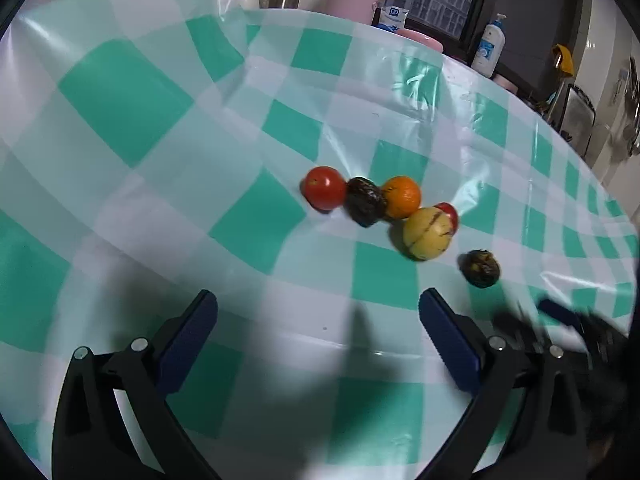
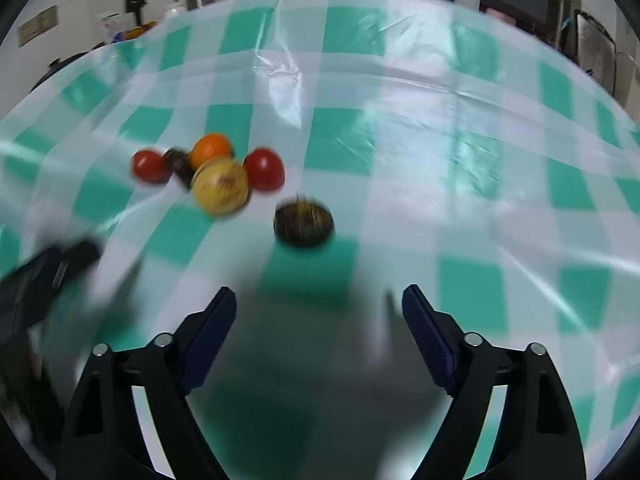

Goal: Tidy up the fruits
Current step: 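Move both open tools back over the remaining fruits on the table, then grasp a dark mangosteen with the right tool while the left tool grasps a pepino melon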

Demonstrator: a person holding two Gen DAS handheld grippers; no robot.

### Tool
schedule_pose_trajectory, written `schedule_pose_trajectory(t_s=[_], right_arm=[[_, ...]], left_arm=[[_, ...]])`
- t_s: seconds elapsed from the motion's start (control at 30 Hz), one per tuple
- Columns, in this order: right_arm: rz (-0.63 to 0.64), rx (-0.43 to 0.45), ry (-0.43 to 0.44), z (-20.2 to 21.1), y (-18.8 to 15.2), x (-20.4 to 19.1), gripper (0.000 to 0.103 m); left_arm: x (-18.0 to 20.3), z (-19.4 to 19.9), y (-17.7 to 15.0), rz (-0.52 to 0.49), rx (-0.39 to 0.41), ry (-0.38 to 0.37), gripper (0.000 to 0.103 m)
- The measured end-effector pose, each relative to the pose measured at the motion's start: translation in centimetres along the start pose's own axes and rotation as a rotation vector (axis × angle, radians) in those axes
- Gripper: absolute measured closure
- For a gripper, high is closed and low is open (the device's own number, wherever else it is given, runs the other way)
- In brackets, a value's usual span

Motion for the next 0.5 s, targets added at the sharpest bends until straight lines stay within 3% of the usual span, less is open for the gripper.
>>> schedule_pose_trajectory(t_s=[0.23,0.27,0.3,0.33,0.4,0.5], right_arm=[[0.010,-0.042,-0.007,-4.5,3.6,-0.6,0.037],[0.013,-0.041,-0.005,-4.6,3.7,-0.7,0.041],[0.023,-0.031,-0.001,-4.5,3.7,-0.8,0.057],[0.029,-0.025,-0.006,-4.3,3.7,-0.8,0.063],[0.038,-0.025,-0.022,-3.5,3.2,-1.0,0.063],[-0.044,0.018,0.014,-0.9,0.9,0.0,0.063]], left_arm=[[0.7,-0.3,-0.7,-0.028,-0.053,-0.031,0.002],[0.7,-0.3,-0.7,-0.028,-0.053,-0.031,0.002],[0.8,-0.3,-0.7,-0.031,-0.051,-0.033,0.002],[0.9,-0.3,-0.8,-0.036,-0.049,-0.035,0.002],[1.2,-0.4,-1.1,-0.051,-0.048,-0.034,0.002],[1.9,-0.4,-1.7,-0.080,-0.052,-0.058,0.002]])
Point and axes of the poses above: each gripper's, at about its wrist camera, not at the fingertips, and z roughly against the way its jaws point, x to its right, y to its top, the point moved 2 cm from there along -z, roughly the way its jaws point, and after that the axes turned 14 degrees about z, right-handed, at the moved point
